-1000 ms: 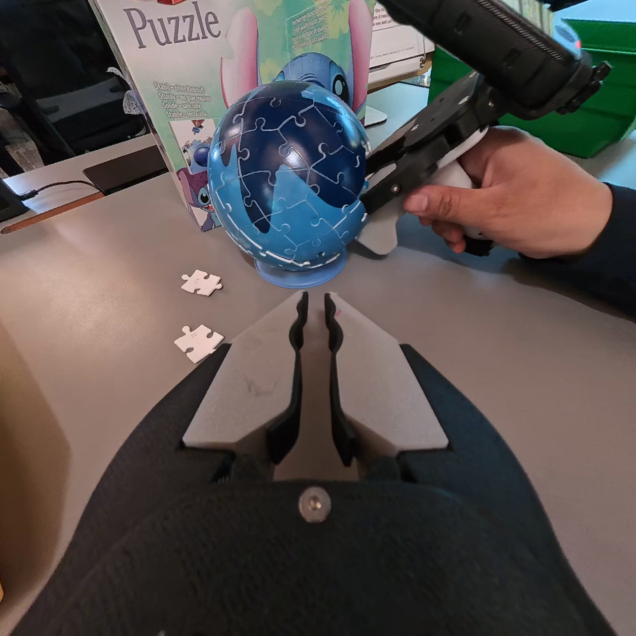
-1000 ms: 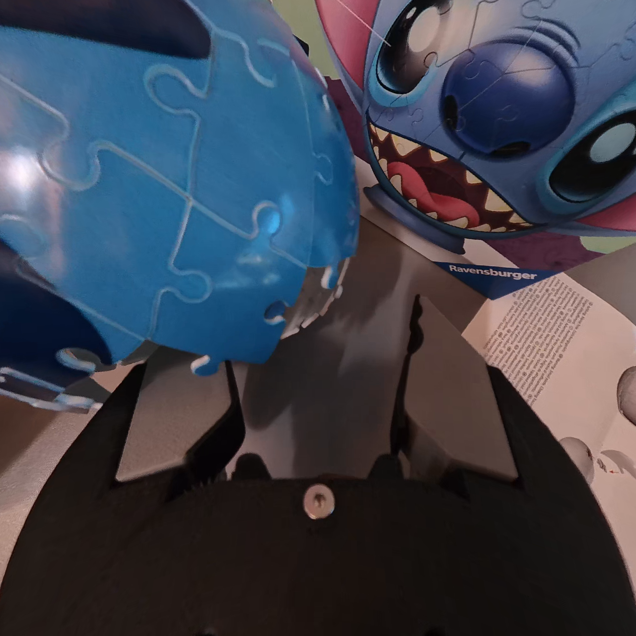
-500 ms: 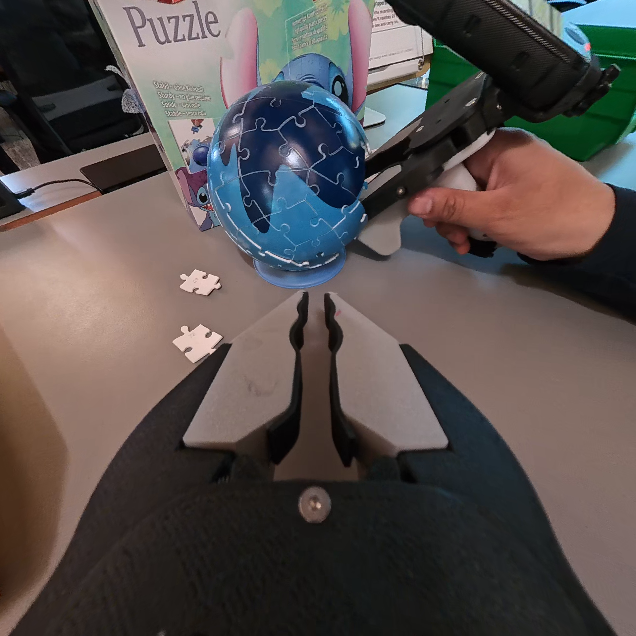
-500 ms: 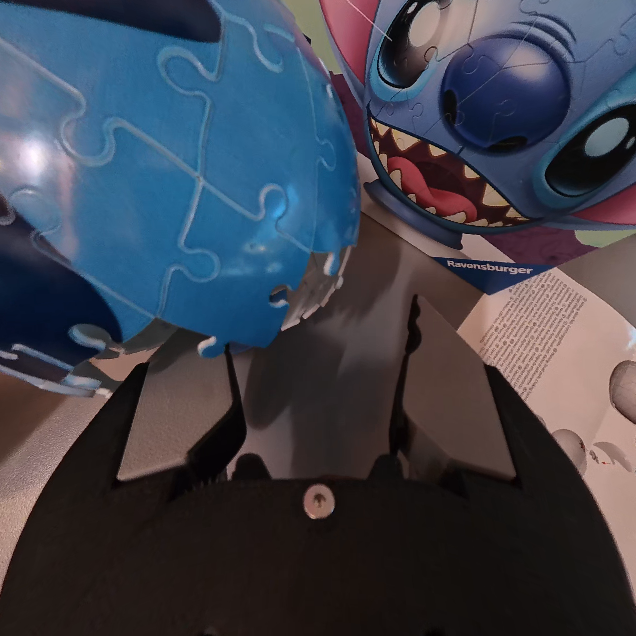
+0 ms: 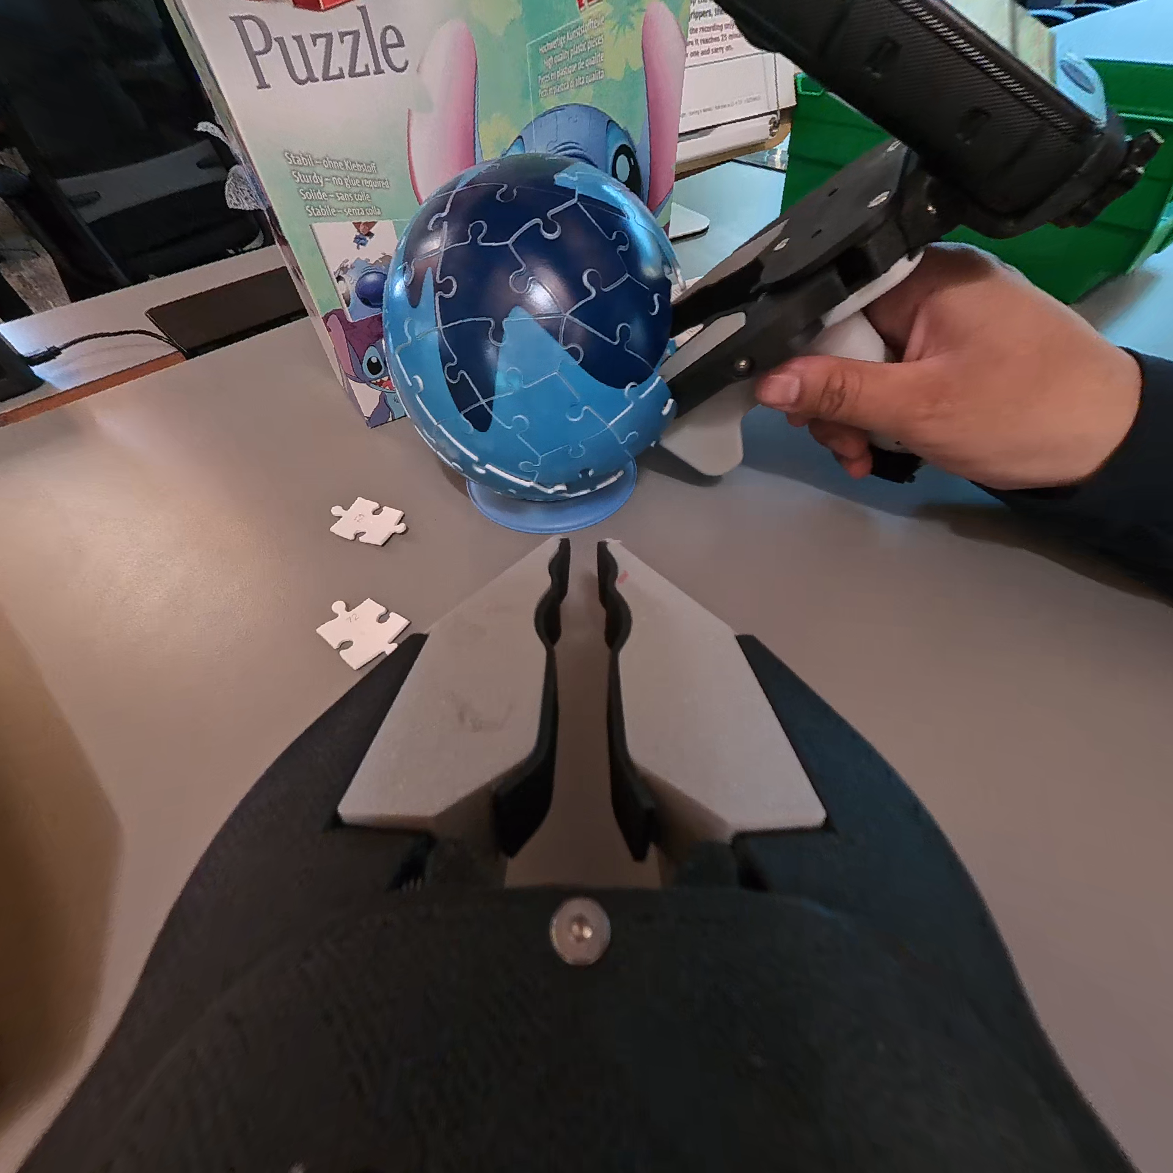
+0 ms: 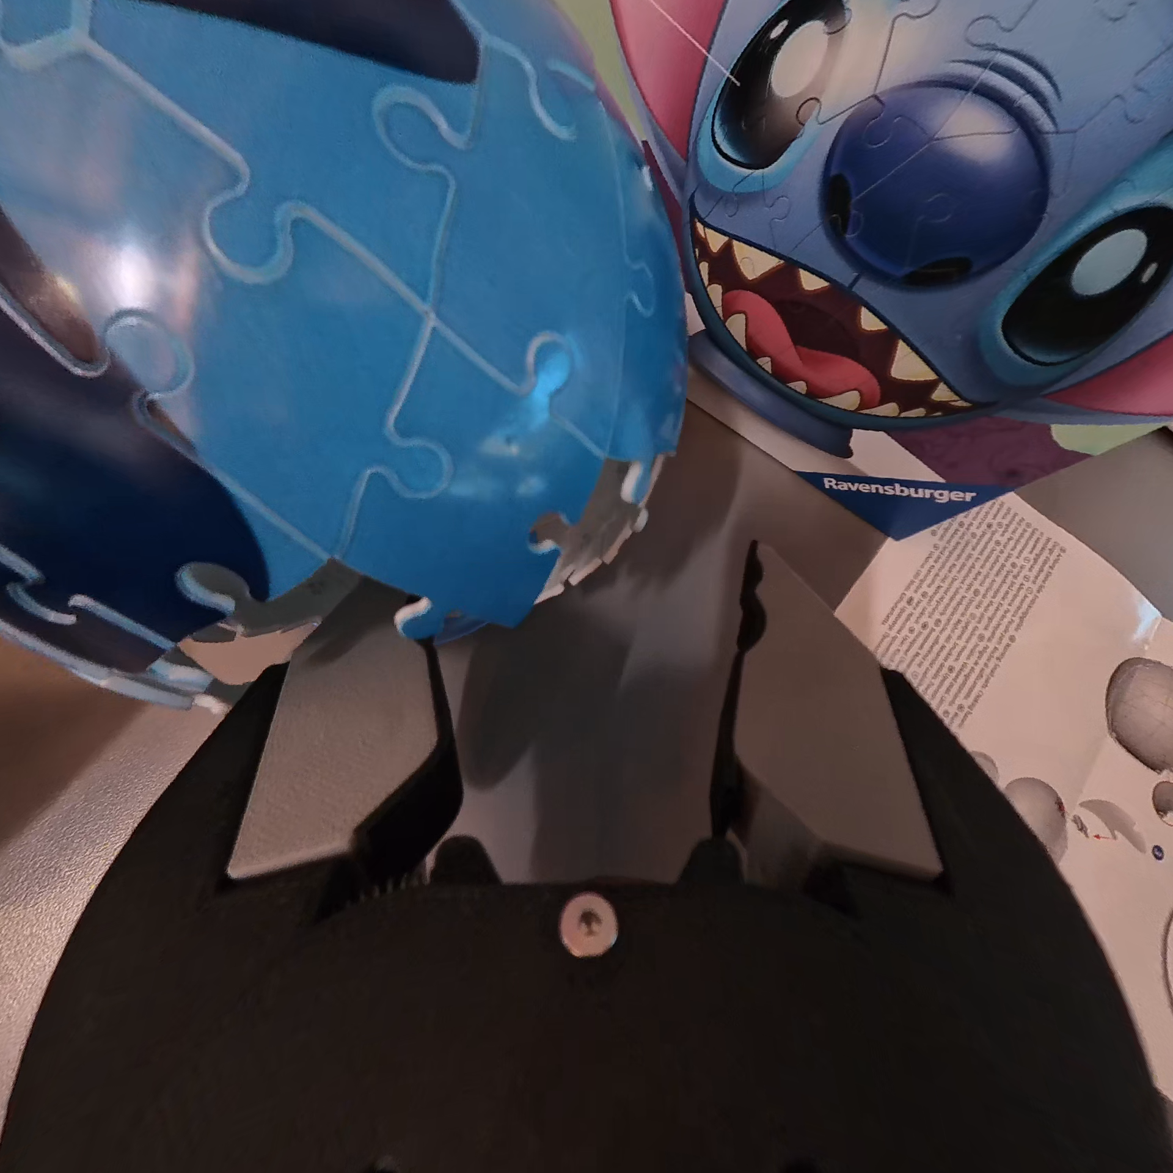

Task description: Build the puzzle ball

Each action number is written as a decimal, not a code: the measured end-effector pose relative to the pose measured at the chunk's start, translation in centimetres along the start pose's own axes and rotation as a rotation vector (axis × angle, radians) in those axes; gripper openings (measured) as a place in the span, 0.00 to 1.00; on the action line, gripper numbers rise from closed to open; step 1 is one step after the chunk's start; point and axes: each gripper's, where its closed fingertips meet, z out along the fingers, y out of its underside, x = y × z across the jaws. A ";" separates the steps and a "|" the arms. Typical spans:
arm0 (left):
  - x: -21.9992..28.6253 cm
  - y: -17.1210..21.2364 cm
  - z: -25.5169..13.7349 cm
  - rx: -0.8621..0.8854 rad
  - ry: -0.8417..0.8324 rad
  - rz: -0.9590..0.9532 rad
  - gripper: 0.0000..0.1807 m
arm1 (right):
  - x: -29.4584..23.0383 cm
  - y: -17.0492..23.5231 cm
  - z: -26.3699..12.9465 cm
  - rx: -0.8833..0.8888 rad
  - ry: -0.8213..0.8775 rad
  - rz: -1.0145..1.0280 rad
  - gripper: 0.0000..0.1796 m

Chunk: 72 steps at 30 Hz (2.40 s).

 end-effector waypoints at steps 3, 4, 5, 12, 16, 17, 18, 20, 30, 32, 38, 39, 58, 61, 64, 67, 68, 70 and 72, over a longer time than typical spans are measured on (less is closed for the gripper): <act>0.1 0.0 0.0 -0.001 0.000 -0.001 0.03 | -0.2 0.1 0.0 -0.006 -0.014 0.010 0.52; 0.1 0.0 0.0 -0.002 0.000 0.000 0.03 | -0.2 0.1 0.0 -0.009 -0.019 0.012 0.52; 0.0 0.0 0.0 -0.001 -0.001 0.000 0.03 | -0.2 0.1 0.0 -0.012 -0.021 0.011 0.51; 0.0 0.0 0.0 0.000 0.000 -0.002 0.03 | -0.4 0.2 -0.4 -0.019 -0.002 -0.023 0.50; 0.0 0.0 0.0 0.001 0.000 -0.004 0.03 | -0.3 0.2 -0.5 -0.023 -0.006 -0.027 0.50; 0.0 0.0 -0.1 0.000 0.000 -0.004 0.03 | -0.3 0.3 -0.5 -0.025 -0.011 -0.028 0.49; 0.0 0.0 0.0 -0.002 -0.001 -0.005 0.03 | -0.3 0.3 -0.5 -0.025 -0.011 -0.031 0.49; -0.1 0.0 0.0 -0.001 -0.003 -0.009 0.03 | -0.4 0.3 -0.6 -0.029 -0.013 -0.036 0.49; -0.2 0.0 0.0 0.003 -0.003 -0.017 0.03 | -1.2 0.6 -0.7 -0.045 -0.065 -0.036 0.41; -0.2 0.0 0.0 0.003 -0.003 -0.018 0.03 | -1.2 0.7 -0.8 -0.056 -0.070 -0.050 0.40; -0.2 0.0 -0.1 0.003 -0.002 -0.024 0.03 | -2.0 0.6 -0.8 -0.088 -0.088 -0.094 0.33; -0.2 0.0 -0.1 0.003 -0.001 -0.026 0.03 | -2.0 0.6 -0.8 -0.085 -0.088 -0.094 0.33; -0.2 0.0 0.0 0.001 0.001 -0.026 0.02 | -1.9 0.2 -0.7 -0.043 -0.110 -0.052 0.34; -0.1 0.0 0.0 0.001 0.001 -0.026 0.02 | -1.8 0.0 -0.6 -0.035 -0.101 -0.052 0.34; -0.2 0.0 0.0 0.001 0.002 -0.027 0.02 | -1.9 0.1 -0.5 -0.048 -0.105 -0.054 0.34; -0.3 -0.1 0.0 0.003 0.001 -0.027 0.02 | -1.7 0.4 -0.6 -0.054 -0.107 -0.055 0.34; -0.3 0.0 -0.1 0.003 0.002 -0.029 0.02 | -1.9 0.4 -0.6 -0.054 -0.111 -0.054 0.34; -0.2 0.0 -0.2 0.001 0.003 -0.029 0.02 | -2.1 0.5 -0.6 -0.059 -0.124 -0.051 0.33; -0.2 0.0 -0.1 0.002 0.002 -0.029 0.02 | -2.1 0.6 -0.8 -0.064 -0.123 -0.053 0.32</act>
